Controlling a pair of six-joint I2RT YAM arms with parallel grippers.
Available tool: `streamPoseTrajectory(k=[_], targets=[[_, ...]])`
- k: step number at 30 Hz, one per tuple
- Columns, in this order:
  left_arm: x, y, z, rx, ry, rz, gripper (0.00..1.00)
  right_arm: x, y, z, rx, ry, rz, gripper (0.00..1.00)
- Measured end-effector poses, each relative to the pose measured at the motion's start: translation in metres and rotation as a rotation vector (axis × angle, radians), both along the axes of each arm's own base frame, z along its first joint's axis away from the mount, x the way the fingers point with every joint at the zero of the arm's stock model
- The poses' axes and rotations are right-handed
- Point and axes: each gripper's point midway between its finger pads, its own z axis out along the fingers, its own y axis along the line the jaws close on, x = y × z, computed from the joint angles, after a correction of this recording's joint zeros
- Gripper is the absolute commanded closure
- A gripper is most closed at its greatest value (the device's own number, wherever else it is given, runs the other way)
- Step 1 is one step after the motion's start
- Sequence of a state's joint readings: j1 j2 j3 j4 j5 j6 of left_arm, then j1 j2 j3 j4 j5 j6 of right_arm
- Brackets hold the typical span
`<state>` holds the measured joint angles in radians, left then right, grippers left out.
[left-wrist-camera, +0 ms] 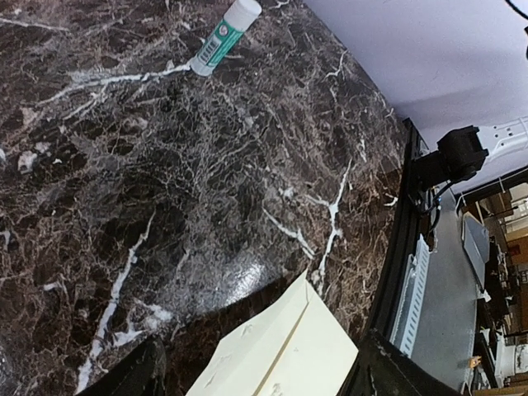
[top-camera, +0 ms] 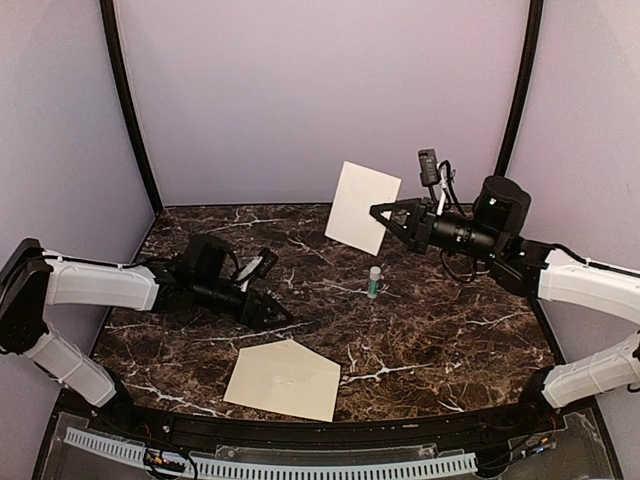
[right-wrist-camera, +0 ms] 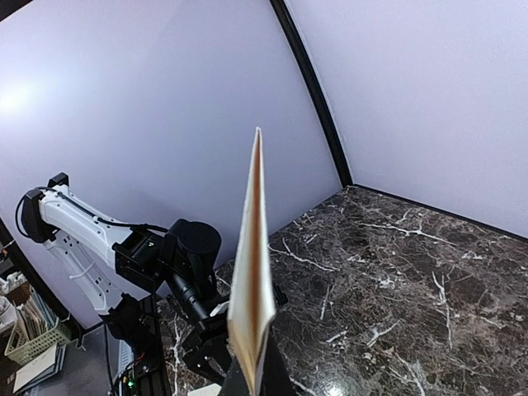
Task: Place the letter into the envelope and seal it
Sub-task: Fold the letter.
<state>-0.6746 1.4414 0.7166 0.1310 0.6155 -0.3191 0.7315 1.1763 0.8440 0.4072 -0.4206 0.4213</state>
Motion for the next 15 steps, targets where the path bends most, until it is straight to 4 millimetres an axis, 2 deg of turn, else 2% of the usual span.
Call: streamPoseTrajectory(k=[5, 10, 15], targets=[[0.001, -0.015, -0.032, 0.108, 0.058, -0.068, 0.22, 0.001, -0.009, -0.012, -0.035, 0.008, -0.031, 1.00], [0.003, -0.023, -0.040, 0.162, 0.065, -0.133, 0.22, 0.001, -0.013, -0.024, -0.056, 0.024, -0.038, 1.00], [-0.006, -0.027, -0.051, 0.202, 0.085, -0.242, 0.23, 0.003, -0.015, -0.030, -0.068, 0.031, -0.044, 1.00]])
